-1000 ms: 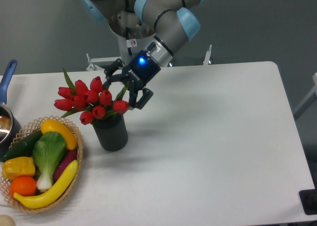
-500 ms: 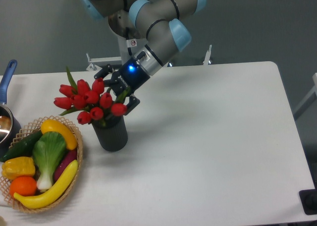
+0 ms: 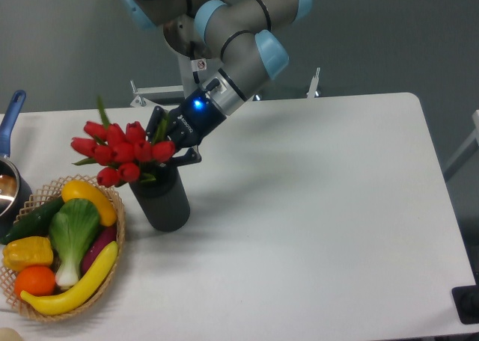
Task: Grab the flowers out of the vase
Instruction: 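Lift the tulip bunch straight up out of the black vase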
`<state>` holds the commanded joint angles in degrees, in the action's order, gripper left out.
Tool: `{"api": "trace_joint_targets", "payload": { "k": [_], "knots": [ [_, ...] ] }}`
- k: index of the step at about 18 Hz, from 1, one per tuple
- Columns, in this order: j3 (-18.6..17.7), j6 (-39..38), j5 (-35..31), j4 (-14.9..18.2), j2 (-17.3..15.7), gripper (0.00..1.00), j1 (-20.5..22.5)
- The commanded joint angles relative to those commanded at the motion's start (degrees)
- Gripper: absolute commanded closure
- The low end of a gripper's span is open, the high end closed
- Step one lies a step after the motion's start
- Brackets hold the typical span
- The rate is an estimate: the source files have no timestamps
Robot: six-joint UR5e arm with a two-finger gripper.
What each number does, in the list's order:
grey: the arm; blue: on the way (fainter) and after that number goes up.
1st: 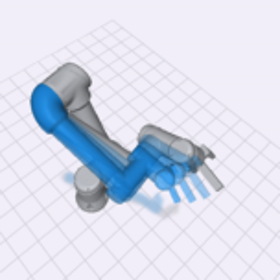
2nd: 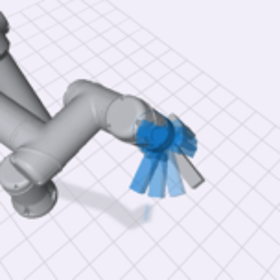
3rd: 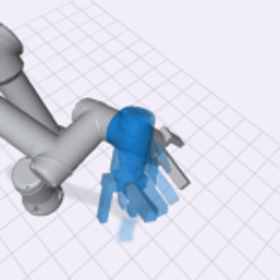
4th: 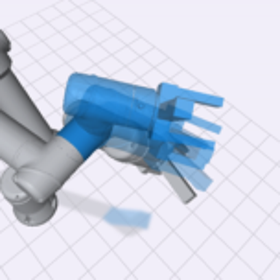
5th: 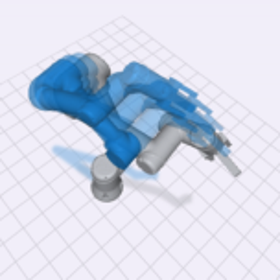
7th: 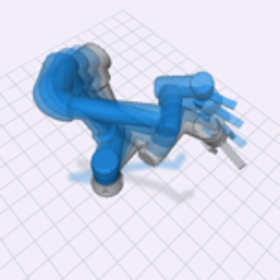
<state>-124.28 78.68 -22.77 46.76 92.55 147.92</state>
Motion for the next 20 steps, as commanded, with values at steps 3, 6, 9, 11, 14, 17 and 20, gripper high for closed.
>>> {"api": "trace_joint_targets", "payload": {
  "k": [3, 6, 9, 11, 14, 17, 20],
  "knots": [
    [1.5, -3.5, 1.7, 0.0, -1.3, 0.99, -0.1],
    [2.8, -7.1, 2.2, 0.0, -2.8, 0.99, 0.2],
    [4.4, -10.7, 3.4, 0.1, -4.2, 0.99, 0.2],
    [5.8, -13.5, 3.6, 0.1, -4.7, 0.99, 0.3],
    [7.8, -17.0, 4.6, 0.1, -5.2, 0.99, 0.5],
    [9.2, -20.8, 5.0, 0.1, -6.4, 0.99, 1.1],
    [10.4, -23.4, 5.1, 0.1, -7.2, 0.99, 1.3]
  ]
}}
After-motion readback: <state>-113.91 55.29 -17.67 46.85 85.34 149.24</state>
